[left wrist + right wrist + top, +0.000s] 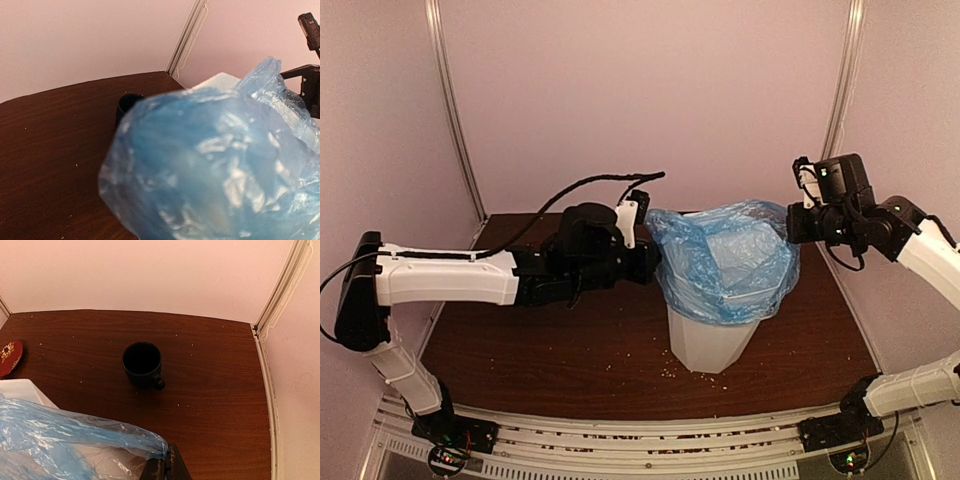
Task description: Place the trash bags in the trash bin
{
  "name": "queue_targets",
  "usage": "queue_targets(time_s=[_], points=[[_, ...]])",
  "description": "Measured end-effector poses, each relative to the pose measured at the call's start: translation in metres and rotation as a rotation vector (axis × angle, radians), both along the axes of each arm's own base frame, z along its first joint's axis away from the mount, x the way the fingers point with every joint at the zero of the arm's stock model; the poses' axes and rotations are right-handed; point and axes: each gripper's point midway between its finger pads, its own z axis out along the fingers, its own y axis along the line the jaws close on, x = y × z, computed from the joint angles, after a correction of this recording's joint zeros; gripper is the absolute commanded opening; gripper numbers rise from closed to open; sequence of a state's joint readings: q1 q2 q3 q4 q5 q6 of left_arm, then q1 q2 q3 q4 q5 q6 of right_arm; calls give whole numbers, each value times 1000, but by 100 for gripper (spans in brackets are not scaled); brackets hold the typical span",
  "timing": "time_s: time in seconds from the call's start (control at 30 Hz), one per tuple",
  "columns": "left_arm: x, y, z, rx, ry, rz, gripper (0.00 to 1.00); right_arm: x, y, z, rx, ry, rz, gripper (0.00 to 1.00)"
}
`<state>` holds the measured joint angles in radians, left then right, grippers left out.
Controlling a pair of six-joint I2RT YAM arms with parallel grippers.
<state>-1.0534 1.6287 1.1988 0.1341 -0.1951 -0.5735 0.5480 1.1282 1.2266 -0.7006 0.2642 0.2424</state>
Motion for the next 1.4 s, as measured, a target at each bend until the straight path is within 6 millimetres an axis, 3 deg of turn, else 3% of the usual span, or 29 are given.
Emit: queue_targets(time_s=[0.1, 0.27, 0.37, 0.5, 0.77, 1.07, 1.3, 1.4], points=[[3, 0, 7, 1, -15, 4, 0, 11, 1, -4, 7, 7, -7, 6], [13, -10, 17, 5, -29, 7, 0, 29, -3, -30, 13, 66, -18, 9], [19, -11, 7, 23, -16, 15, 0, 34, -5, -48, 16, 113, -16, 8], [27, -10, -21, 61, 28, 22, 0, 36, 2, -72, 21, 182, 12, 8], [29, -3, -75, 82, 141, 7, 0, 22, 13, -105, 63, 270, 65, 7], [14, -3, -98, 36, 181, -47, 0, 1, 16, -135, 104, 346, 93, 5], [-15, 7, -135, 92, 255, -72, 0, -23, 13, -168, 120, 449, 92, 3], [-26, 13, -139, 93, 271, -77, 0, -34, 10, -167, 138, 448, 86, 3]])
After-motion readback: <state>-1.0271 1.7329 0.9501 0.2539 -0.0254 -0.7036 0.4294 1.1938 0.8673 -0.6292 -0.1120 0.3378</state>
